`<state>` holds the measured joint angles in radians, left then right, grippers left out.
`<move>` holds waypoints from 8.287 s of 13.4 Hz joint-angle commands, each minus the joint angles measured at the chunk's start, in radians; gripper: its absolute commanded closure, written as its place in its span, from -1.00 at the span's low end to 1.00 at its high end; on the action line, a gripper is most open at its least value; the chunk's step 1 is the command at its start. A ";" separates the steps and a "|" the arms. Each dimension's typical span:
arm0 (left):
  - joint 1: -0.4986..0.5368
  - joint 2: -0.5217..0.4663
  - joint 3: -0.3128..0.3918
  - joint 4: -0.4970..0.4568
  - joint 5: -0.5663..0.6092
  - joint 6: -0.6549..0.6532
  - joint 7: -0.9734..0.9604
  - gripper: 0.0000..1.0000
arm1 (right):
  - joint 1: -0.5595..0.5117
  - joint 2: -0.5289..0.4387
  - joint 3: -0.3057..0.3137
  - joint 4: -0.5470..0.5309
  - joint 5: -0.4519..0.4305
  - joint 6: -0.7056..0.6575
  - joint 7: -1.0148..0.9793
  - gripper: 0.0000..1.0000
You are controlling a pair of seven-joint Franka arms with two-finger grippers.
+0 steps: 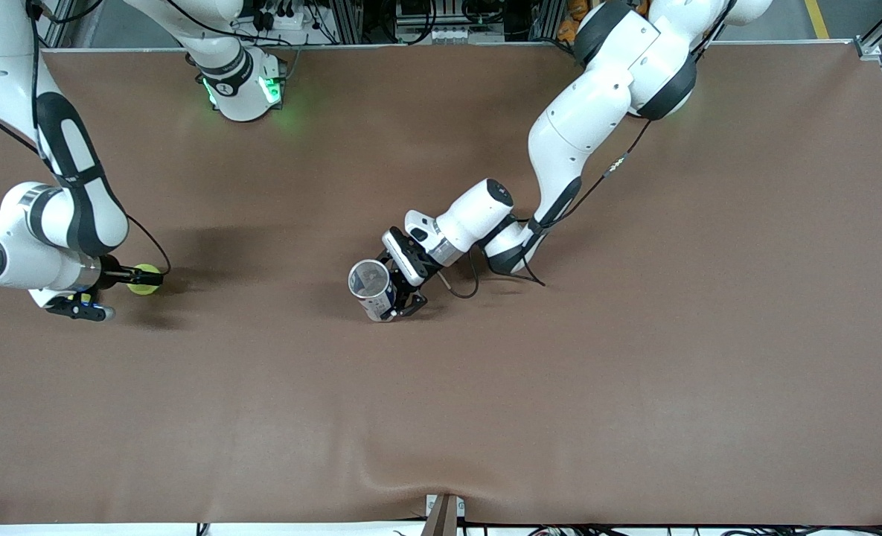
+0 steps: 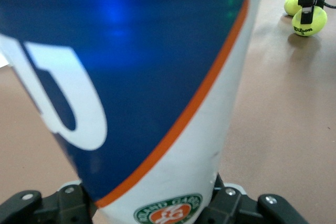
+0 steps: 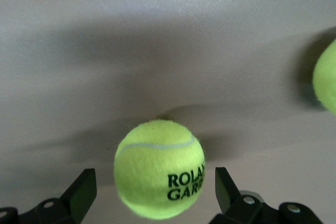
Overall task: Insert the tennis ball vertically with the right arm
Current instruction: 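Grasp the nearer tennis ball with the right gripper and lift it, then carry the ball over the can opening and release it inside, then move the right gripper back and grasp the second tennis ball, then carry the second ball over the can and push it into the opening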
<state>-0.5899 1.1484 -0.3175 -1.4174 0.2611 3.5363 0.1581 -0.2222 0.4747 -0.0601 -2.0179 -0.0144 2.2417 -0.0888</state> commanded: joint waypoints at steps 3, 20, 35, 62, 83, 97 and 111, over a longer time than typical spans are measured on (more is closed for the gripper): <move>-0.018 0.013 0.015 0.008 -0.016 0.009 0.005 -0.54 | -0.002 -0.024 0.016 0.027 0.005 -0.055 -0.022 0.95; -0.019 0.013 0.015 0.009 -0.019 0.009 0.005 -0.56 | 0.389 -0.120 0.028 0.504 0.364 -0.608 0.909 1.00; -0.019 0.013 0.015 0.009 -0.019 0.010 0.005 -0.59 | 0.698 -0.015 0.034 0.536 0.424 -0.332 1.344 1.00; -0.024 0.013 0.015 0.009 -0.020 0.012 0.005 -0.59 | 0.046 0.044 0.026 0.682 0.053 -0.693 0.247 -1.00; -0.022 0.013 0.015 0.009 -0.023 0.013 0.005 -0.61 | -0.224 0.186 0.026 0.420 -0.042 -0.169 -0.483 -1.00; -0.021 0.011 0.015 0.009 -0.023 0.013 0.001 -0.61 | -0.243 0.188 0.026 0.323 -0.073 -0.042 -0.563 0.72; -0.018 0.010 0.015 0.011 -0.025 0.013 -0.003 -0.61 | 0.035 0.021 0.049 0.490 0.207 -0.585 0.151 1.00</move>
<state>-0.5992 1.1487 -0.3097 -1.4161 0.2610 3.5370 0.1565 -0.2497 0.5435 -0.0047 -1.5369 0.1335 1.7217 -0.0949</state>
